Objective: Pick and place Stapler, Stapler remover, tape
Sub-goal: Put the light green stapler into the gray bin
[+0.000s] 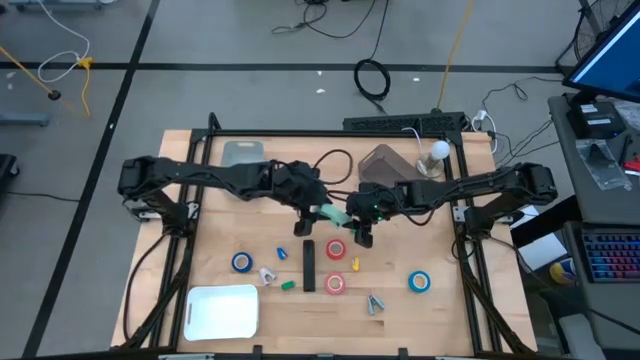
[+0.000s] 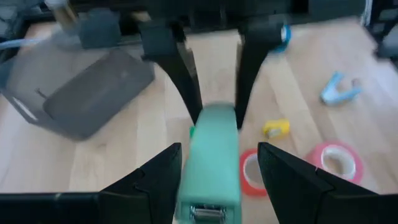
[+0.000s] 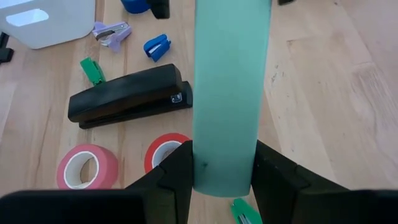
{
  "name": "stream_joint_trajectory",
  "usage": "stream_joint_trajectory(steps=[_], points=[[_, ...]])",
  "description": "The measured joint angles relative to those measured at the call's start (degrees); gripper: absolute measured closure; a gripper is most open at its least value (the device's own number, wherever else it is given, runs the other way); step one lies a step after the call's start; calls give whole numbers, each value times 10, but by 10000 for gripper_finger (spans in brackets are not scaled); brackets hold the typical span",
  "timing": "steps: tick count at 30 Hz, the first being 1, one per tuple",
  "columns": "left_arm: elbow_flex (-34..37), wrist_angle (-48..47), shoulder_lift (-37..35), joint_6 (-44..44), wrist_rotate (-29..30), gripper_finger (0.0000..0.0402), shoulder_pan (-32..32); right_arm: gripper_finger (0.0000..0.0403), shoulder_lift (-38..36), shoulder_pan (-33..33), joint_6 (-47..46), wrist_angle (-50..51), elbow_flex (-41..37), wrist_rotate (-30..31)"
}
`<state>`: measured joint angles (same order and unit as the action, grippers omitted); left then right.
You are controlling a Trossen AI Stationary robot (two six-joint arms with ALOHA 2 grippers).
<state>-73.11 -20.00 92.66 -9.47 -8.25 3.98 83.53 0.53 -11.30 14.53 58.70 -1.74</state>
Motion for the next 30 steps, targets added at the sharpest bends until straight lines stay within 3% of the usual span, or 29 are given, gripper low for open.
stream_joint_trajectory(steps=[11,25,30], points=[[-165,-202,98,-64,42,186,-3,282,0,-1,-5,8,0,5],[-183,-203,108,-26,43,186,-5,282,0,-1,-5,3,0,5],[-183,-204,112,-26,43,203,-11,282,0,0,-5,4,0,4]])
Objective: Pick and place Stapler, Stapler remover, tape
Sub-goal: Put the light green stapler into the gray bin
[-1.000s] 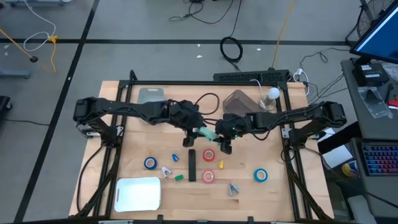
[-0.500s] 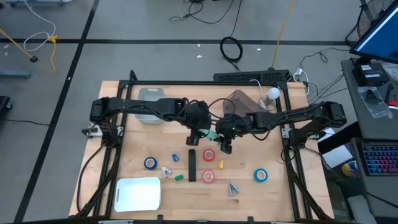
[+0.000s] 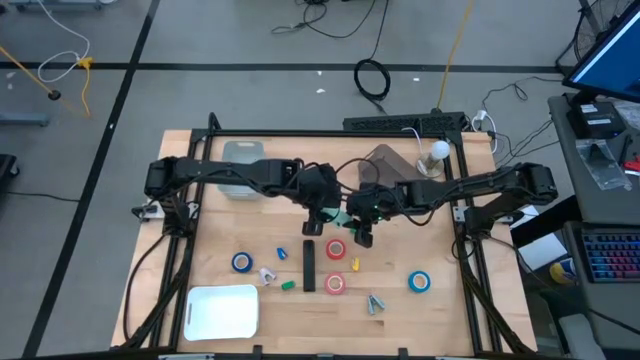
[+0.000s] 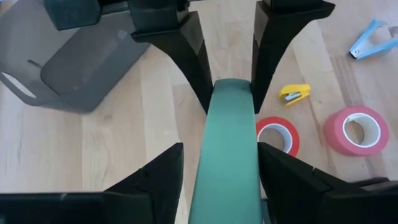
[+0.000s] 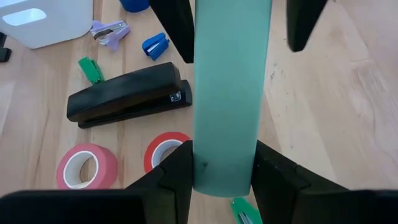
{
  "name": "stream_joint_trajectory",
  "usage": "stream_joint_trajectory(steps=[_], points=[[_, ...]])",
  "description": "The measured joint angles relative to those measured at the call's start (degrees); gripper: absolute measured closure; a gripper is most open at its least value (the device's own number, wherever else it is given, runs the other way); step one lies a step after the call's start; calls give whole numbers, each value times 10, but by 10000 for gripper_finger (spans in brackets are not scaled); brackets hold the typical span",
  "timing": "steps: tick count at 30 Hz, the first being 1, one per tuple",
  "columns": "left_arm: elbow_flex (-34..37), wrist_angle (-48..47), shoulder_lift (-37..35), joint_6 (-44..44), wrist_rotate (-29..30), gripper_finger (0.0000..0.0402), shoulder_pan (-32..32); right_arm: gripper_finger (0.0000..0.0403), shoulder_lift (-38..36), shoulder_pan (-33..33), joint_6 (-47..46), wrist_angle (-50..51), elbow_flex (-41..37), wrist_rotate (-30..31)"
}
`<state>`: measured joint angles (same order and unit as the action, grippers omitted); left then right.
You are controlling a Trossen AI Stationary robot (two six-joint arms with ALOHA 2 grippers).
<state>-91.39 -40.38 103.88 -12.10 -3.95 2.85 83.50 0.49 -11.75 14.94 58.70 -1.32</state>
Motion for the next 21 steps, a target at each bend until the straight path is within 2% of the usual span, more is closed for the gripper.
stream_joint_trajectory(steps=[16,21], points=[[0,-13,0,-3,-12,273,0,282,0,0,0,-1,0,0],[0,-20,0,5,-15,273,0,276,0,0,-4,-1,0,-2]])
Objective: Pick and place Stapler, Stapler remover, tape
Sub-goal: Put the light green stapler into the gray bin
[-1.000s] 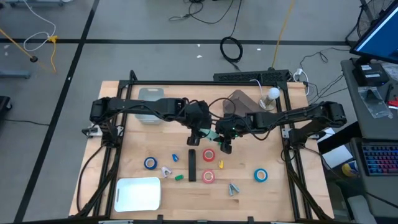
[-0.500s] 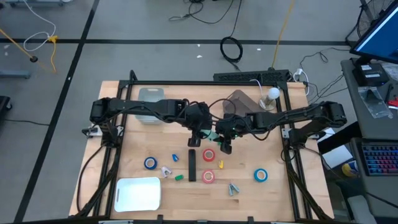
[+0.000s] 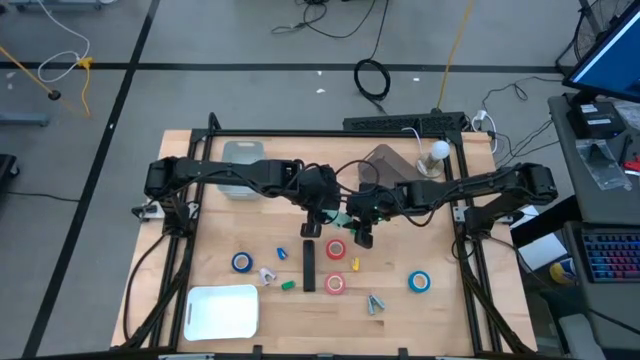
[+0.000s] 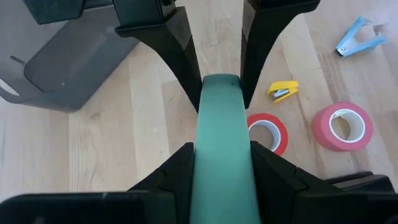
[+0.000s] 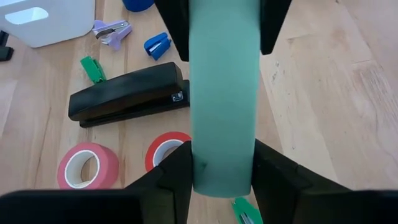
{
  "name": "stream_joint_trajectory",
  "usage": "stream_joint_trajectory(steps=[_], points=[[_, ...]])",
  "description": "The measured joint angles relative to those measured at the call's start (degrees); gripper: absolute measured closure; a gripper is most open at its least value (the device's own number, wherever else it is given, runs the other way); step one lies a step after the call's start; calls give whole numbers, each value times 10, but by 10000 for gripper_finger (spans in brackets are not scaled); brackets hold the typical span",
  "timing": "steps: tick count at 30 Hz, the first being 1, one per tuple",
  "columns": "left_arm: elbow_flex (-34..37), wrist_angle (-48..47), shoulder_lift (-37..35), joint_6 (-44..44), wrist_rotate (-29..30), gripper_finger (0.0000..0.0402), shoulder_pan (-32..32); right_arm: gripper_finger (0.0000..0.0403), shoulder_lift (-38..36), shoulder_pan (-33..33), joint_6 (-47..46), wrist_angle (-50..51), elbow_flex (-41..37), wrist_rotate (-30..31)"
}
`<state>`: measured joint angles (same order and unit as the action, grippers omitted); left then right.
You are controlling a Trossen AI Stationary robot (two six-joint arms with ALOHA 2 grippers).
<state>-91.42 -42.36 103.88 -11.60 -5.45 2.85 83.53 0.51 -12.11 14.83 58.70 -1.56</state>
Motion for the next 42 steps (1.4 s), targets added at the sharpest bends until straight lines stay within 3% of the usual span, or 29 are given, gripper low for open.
stream_joint_trajectory(steps=[12,31,34,42], points=[[0,-35,-4,53,23,273,0,243,-5,-1,-15,6,0,0],[0,-289,-23,270,242,273,44,248,-41,0,-24,138,0,0],[1,-310,-48,301,274,273,59,248,-41,0,-21,150,0,0],[3,-396,-153,459,436,273,98,249,-40,0,-5,155,-8,0]])
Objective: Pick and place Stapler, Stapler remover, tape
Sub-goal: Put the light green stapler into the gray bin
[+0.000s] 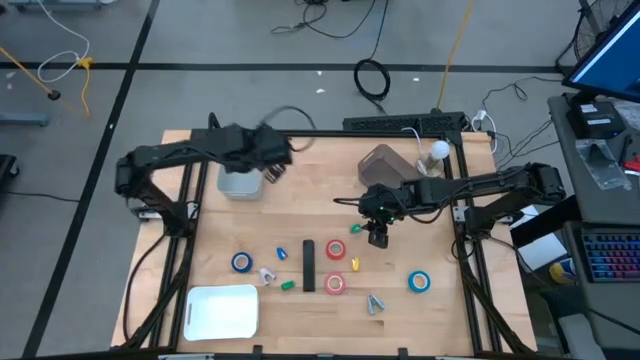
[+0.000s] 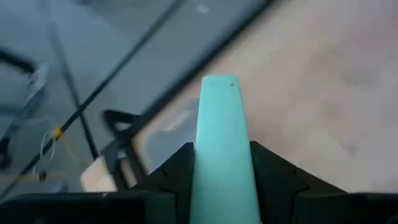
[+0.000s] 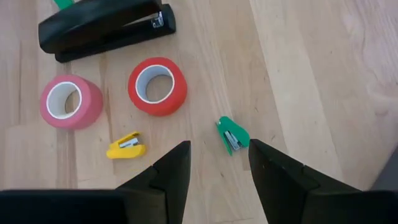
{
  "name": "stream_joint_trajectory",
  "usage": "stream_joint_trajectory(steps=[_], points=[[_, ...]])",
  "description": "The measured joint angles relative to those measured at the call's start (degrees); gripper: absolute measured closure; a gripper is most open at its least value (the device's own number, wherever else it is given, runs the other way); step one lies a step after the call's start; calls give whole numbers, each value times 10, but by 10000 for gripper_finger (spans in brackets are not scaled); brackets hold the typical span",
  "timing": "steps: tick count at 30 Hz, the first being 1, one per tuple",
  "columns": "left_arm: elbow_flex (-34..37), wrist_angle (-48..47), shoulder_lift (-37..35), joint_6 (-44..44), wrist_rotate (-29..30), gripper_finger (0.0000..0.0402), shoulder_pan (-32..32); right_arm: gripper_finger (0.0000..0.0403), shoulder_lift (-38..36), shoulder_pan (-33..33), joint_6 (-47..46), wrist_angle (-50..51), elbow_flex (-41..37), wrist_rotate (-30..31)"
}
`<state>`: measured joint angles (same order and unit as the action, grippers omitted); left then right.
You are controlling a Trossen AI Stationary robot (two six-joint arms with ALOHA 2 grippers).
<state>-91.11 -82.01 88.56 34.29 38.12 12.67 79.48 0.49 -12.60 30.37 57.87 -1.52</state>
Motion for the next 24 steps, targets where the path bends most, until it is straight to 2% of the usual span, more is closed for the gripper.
stream_joint_trajectory(steps=[5,9,19,24], points=[[42,-3,-78,119,84,273,3,249,0,0,13,-2,-18,0],[112,26,-121,206,115,273,3,252,0,0,17,-6,-34,0],[322,225,-130,299,174,273,31,253,0,-26,39,-19,-36,1],[407,305,-131,326,174,273,57,254,-3,-48,34,-16,-36,2]])
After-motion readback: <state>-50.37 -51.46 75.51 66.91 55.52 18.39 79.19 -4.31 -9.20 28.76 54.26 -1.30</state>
